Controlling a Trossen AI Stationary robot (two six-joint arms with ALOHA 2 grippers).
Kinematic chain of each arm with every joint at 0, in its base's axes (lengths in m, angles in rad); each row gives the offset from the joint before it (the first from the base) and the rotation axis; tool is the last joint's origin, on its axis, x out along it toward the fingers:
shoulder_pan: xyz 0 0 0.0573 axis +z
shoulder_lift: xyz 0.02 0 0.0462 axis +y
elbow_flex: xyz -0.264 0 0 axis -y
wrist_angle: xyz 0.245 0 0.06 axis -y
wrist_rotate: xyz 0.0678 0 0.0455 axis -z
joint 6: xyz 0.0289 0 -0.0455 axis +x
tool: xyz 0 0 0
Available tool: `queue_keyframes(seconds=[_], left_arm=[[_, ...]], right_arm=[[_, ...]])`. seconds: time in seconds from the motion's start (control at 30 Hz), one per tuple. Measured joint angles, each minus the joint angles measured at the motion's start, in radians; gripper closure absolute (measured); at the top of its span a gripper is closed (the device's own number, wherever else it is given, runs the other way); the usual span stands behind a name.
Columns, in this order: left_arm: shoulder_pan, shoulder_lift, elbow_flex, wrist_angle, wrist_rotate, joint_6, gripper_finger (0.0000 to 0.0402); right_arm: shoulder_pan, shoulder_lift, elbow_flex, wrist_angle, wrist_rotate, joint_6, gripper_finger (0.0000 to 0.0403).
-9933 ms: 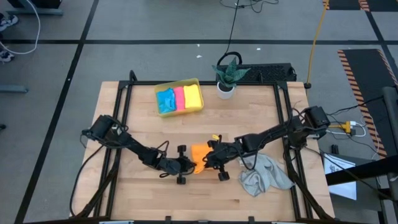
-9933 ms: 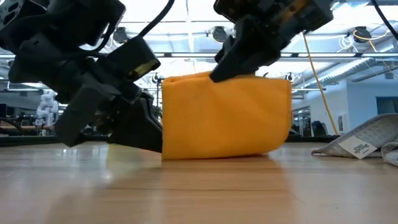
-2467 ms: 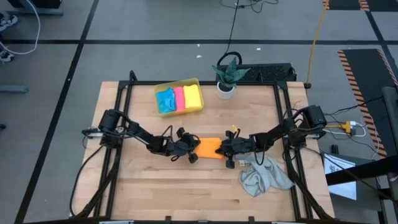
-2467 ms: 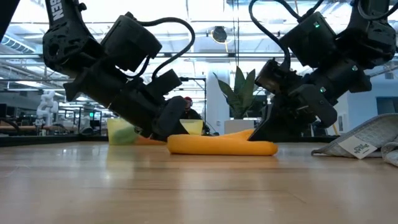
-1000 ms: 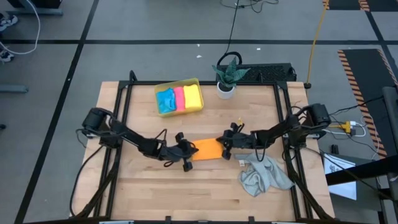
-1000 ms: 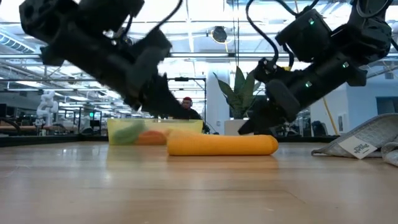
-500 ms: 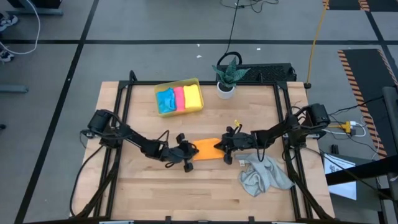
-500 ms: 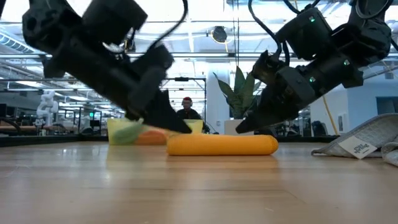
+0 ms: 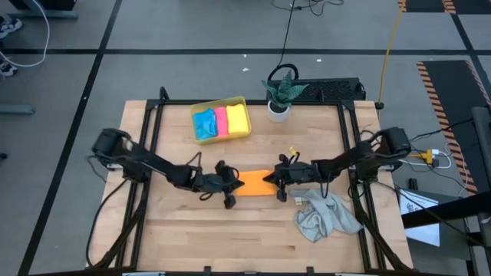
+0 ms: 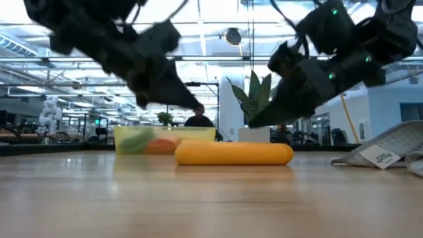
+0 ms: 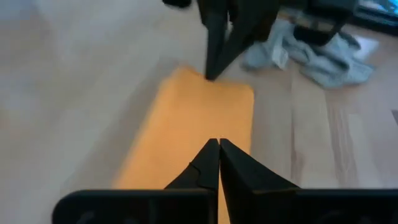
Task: Fold microfiber towels
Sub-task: Put the orange microfiber cloth into the yellow bin
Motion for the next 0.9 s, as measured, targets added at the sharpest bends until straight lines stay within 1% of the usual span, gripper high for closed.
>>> queue_keyframes(seconds=[0.03, 0.1, 0.17, 0.23, 0.27, 0.33, 0.4, 0.5, 0.57, 0.63, 0.67, 0.7, 0.77, 0.8, 0.83, 0.9], left_arm=[[0.005, -0.035, 0.000, -0.026, -0.021, 0.027, 0.0384], [0.025, -0.112, 0.000, -0.091, -0.096, 0.114, 0.0382], [0.064, -0.176, 0.001, -0.128, -0.165, 0.196, 0.0381], [0.126, -0.228, 0.000, -0.182, -0.182, 0.239, 0.0380], [0.167, -0.242, 0.000, -0.191, -0.166, 0.263, 0.0379], [0.256, -0.258, 0.001, -0.220, -0.085, 0.317, 0.0367], [0.351, -0.258, 0.000, -0.250, 0.013, 0.351, 0.0343], [0.489, -0.233, 0.000, -0.268, 0.128, 0.400, 0.0287], [0.567, -0.229, -0.003, -0.296, 0.169, 0.410, 0.0246], [0.624, -0.220, -0.001, -0.273, 0.188, 0.416, 0.0206], [0.648, -0.216, 0.002, -0.273, 0.211, 0.431, 0.0191], [0.669, -0.214, 0.001, -0.293, 0.254, 0.453, 0.0178], [0.698, -0.205, -0.002, -0.303, 0.353, 0.496, 0.0163], [0.701, -0.189, 0.001, -0.292, 0.382, 0.510, 0.0161], [0.703, -0.181, 0.001, -0.295, 0.397, 0.516, 0.0162], [0.706, -0.170, -0.003, -0.323, 0.396, 0.526, 0.0171]], right_arm=[[0.003, -0.022, -0.001, -0.010, 0.012, -0.007, 0.0403], [0.009, -0.074, -0.003, -0.042, 0.022, -0.015, 0.0403], [0.022, -0.114, -0.016, -0.044, 0.036, -0.019, 0.0403], [0.038, -0.144, -0.036, -0.046, 0.045, -0.019, 0.0403], [0.047, -0.153, -0.047, -0.042, 0.046, -0.019, 0.0403], [0.062, -0.158, -0.072, -0.005, 0.045, -0.011, 0.0403], [0.077, -0.158, -0.102, 0.038, 0.045, -0.007, 0.0403], [0.096, -0.157, -0.143, 0.089, 0.045, 0.001, 0.0403], [0.102, -0.158, -0.171, 0.138, 0.045, 0.017, 0.0403], [0.106, -0.157, -0.193, 0.189, 0.045, 0.020, 0.0403], [0.106, -0.157, -0.202, 0.208, 0.045, 0.021, 0.0403], [0.106, -0.157, -0.210, 0.225, 0.045, 0.022, 0.0403], [0.105, -0.157, -0.221, 0.252, 0.045, 0.022, 0.0403], [0.105, -0.157, -0.224, 0.263, 0.045, 0.022, 0.0403], [0.105, -0.157, -0.226, 0.271, 0.045, 0.022, 0.0403], [0.105, -0.157, -0.226, 0.272, 0.045, 0.022, 0.0403]])
